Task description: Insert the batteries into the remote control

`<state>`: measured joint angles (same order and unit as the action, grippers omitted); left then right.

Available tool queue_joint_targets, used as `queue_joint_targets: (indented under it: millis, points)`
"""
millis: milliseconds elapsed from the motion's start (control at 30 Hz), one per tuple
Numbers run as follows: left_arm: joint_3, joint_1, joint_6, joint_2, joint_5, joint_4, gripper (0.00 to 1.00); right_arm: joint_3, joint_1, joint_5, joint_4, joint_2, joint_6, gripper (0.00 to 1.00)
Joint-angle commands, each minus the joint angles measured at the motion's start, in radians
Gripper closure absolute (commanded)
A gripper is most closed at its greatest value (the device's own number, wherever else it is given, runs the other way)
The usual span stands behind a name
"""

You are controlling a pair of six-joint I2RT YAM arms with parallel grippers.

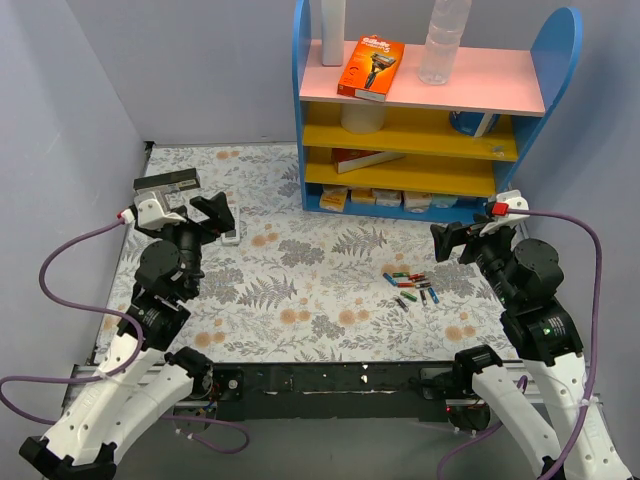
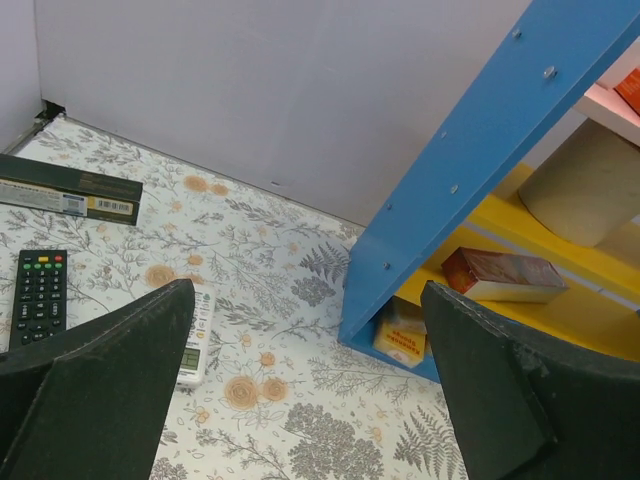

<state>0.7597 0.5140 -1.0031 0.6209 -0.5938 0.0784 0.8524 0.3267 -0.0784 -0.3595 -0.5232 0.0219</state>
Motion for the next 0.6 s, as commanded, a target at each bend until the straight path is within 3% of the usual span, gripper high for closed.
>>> queue_joint_targets:
  millis: [0,300,567]
  points:
    - [-0.019,0.003,-0.015,-0.027,-0.050,0.023,0.02,-0.013,-0.002,0.002,0.054,0.018,-0.013,0.02]
    - [0.009,0.003,-0.129,0.060,-0.067,0.118,0.02,-0.065,-0.002,0.057,0.048,0.034,0.045,0.02]
    - [0.093,0.003,-0.229,0.325,0.052,0.202,0.02,-0.104,-0.002,0.209,0.030,-0.027,0.101,0.02]
